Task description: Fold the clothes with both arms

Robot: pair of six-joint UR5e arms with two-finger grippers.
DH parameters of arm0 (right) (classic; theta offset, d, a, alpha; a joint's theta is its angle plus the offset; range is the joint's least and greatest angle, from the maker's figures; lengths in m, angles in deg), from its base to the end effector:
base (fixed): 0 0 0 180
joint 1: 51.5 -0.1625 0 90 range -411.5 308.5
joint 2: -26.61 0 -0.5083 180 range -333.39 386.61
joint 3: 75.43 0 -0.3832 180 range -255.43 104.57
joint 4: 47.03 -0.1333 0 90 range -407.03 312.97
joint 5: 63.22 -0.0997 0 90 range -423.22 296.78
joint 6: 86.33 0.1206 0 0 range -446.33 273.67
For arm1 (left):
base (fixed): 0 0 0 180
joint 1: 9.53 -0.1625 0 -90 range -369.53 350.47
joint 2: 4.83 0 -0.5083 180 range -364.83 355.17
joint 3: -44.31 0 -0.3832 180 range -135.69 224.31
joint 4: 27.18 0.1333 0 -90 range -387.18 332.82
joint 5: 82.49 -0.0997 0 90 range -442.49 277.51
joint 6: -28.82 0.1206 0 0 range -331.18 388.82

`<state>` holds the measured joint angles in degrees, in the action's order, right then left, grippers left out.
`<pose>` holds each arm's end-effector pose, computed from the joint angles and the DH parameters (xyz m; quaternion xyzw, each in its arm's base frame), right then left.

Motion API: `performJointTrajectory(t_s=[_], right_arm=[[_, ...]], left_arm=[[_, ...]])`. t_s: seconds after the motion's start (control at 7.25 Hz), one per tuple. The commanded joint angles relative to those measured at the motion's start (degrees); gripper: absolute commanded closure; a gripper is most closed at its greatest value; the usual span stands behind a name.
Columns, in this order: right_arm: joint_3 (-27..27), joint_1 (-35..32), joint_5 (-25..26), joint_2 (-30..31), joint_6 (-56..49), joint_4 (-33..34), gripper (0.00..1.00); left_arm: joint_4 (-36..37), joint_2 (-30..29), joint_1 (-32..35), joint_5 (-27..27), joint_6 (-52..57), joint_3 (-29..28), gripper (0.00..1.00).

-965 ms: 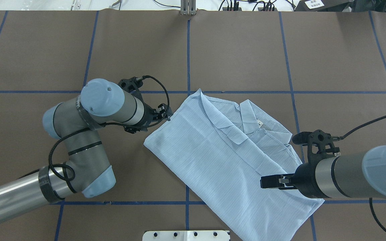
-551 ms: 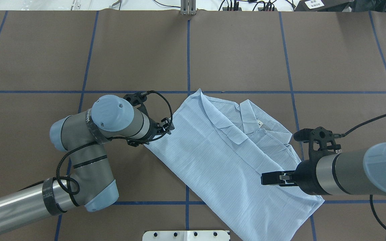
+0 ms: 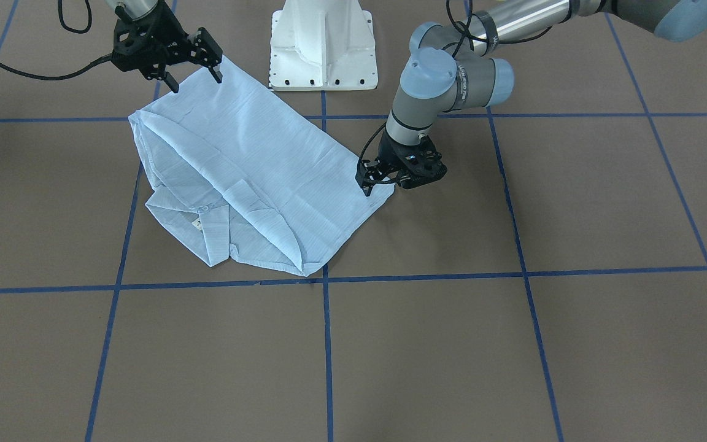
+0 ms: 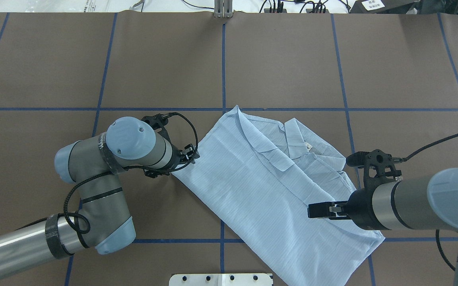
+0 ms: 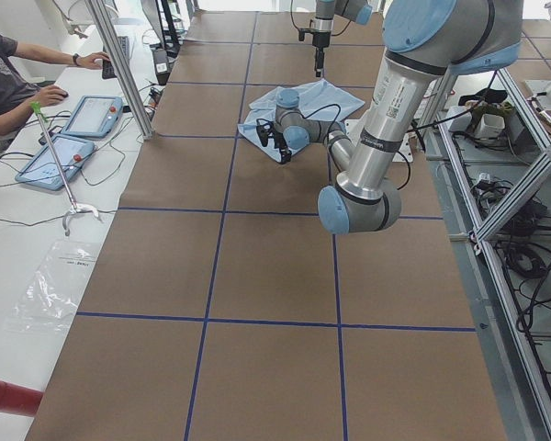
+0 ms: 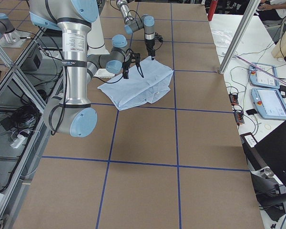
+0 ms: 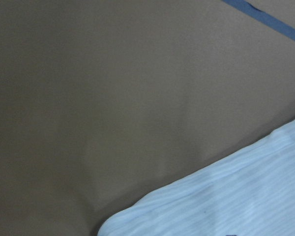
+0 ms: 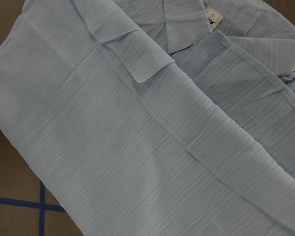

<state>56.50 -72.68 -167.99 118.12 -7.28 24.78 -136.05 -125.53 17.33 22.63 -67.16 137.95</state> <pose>-0.3637 -0.2509 0.3978 0.0266 -0.4975 0.0144 0.8670 0.6042 -0.4202 0.3733 -0.0352 0.4579 -0.1940 0.8668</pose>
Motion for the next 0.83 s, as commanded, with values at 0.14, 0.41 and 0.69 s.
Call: performJointTrajectory(t_s=[0.14,0.41,0.69], right_arm=[[-0.1,-0.44,-0.08,0.07,-0.04,0.0,0.0],[-0.19,-0.71,-0.09,0.07,-0.04,0.0,0.0],[-0.36,-0.88,-0.09,0.07,-0.04,0.0,0.0]], left_arm=[[0.59,0.2,-0.84,0.09,0.0,0.93,0.24],[0.68,0.2,-0.94,0.17,-0.09,1.02,0.33],[0.85,-0.07,-0.94,0.44,-0.09,1.46,0.86]])
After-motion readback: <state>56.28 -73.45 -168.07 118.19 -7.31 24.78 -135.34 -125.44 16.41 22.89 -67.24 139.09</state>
